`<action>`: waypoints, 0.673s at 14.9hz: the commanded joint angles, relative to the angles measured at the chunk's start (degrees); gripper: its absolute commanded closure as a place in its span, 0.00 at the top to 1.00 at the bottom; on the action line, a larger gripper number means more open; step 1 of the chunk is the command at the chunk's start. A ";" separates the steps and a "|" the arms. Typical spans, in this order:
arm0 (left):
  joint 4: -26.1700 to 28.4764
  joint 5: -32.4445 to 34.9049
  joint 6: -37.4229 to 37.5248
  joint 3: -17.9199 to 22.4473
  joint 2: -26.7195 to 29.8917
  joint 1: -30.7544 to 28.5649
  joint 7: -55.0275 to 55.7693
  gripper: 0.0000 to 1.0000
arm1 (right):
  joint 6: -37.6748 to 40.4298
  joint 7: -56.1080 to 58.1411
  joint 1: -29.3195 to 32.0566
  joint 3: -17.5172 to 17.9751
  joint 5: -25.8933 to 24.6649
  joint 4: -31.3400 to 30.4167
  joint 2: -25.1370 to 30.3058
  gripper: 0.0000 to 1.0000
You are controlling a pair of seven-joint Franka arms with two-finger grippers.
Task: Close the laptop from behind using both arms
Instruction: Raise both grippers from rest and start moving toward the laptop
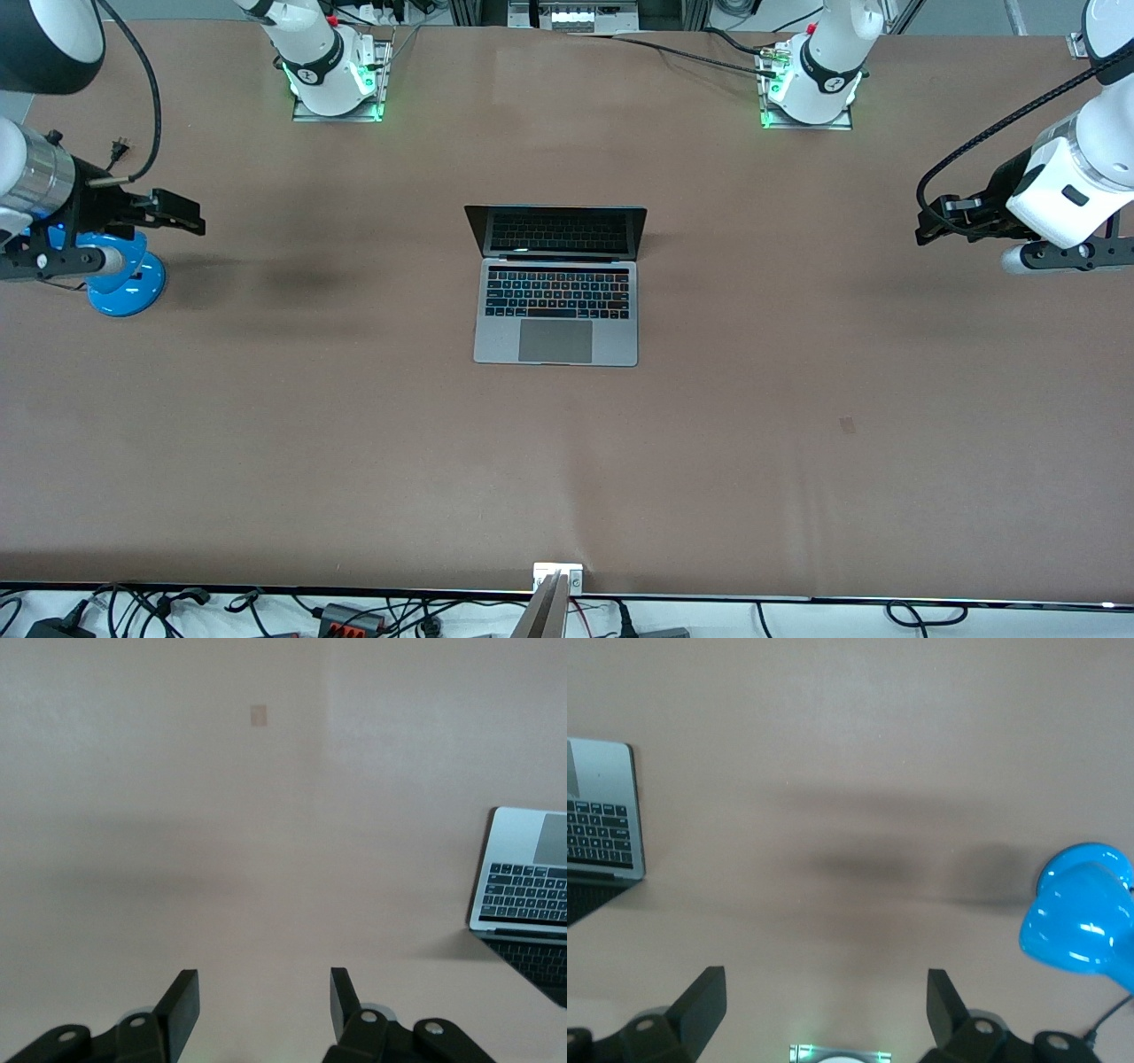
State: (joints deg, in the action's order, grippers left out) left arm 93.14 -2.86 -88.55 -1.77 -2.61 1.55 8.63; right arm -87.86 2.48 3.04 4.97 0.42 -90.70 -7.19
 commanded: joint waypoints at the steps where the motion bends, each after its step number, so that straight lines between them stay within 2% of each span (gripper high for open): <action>1: -0.24 -0.04 3.90 -0.34 0.15 -0.40 -0.45 0.33 | -0.12 0.51 0.56 0.30 0.72 2.46 -2.21 1.00; 2: -0.41 -0.13 5.91 -0.34 0.24 -0.40 -2.19 0.13 | 0.58 0.69 0.39 0.30 0.81 2.28 -2.13 1.00; 3: -0.41 -0.13 7.07 -0.34 0.24 -0.40 -3.34 0.04 | 0.76 0.77 0.39 0.30 0.81 2.02 -2.21 1.00; 4: -0.33 -0.13 7.95 -0.34 0.24 -0.40 -3.35 0.01 | 1.20 0.86 0.39 0.30 0.81 1.93 -2.30 0.95; 5: -0.32 -0.22 8.65 -0.34 0.24 -0.32 -3.44 0.01 | 3.20 1.99 0.30 0.39 0.90 1.84 -2.39 0.58; 6: -0.32 -0.74 8.92 -0.34 0.24 -0.23 -2.83 0.00 | 5.57 2.53 0.21 0.30 0.90 1.84 -2.30 0.31; 7: -0.15 -2.05 9.01 -0.34 0.24 -0.31 -2.65 0.00 | 7.60 1.84 0.13 0.39 0.90 1.84 -2.21 0.12; 8: -0.24 -2.41 9.19 -0.34 0.24 -0.05 -2.21 0.00 | 9.53 1.92 0.21 0.39 0.90 1.75 -2.21 0.00; 10: -0.24 -2.68 9.19 -0.95 -0.20 0.39 0.50 0.00 | 10.43 1.83 0.13 0.39 0.90 1.05 -1.86 0.00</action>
State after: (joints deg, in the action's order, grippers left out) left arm 93.14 -4.72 -80.21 -1.96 -2.66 1.77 7.38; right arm -79.24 3.44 2.92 5.05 0.44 -89.87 -9.30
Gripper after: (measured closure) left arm 0.991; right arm 0.458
